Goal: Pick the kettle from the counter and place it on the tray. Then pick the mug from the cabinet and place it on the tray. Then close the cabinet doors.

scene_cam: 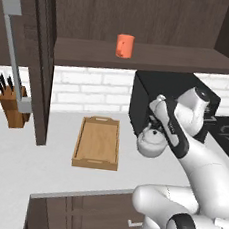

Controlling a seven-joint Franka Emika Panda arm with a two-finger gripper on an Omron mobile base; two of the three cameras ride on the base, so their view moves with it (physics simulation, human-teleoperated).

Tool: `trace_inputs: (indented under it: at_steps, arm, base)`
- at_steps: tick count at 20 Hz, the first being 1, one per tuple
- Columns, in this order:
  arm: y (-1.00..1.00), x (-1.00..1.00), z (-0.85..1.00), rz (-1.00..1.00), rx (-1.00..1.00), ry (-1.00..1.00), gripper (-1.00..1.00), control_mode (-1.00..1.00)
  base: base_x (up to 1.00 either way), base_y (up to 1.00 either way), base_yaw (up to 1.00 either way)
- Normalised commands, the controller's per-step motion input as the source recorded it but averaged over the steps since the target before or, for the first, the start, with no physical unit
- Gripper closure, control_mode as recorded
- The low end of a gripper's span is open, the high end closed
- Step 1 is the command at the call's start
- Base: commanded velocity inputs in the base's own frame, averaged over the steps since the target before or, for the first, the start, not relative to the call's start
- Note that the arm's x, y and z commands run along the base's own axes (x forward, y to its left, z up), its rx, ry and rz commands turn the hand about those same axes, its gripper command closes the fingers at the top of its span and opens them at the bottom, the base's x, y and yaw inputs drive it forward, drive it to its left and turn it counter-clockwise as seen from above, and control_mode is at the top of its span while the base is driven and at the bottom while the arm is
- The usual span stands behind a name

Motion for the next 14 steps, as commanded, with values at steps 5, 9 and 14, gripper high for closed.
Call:
trace_inputs:
  at_steps: [5, 9, 14]
  arm:
    - [0.97, 0.0, 0.03, 0.17, -0.07, 0.0, 1.0, -1.0]
    - [0.42, 0.0, -0.02, 0.14, -0.1, 0.0, 1.0, -1.0]
    - [0.44, 0.07, 0.0, 0.0, -0.03, 0.0, 1.0, -1.0]
  base:
    - [0.0, 0.0, 0.0]
    - [0.0, 0.0, 0.0]
    - [0.0, 0.0, 0.0]
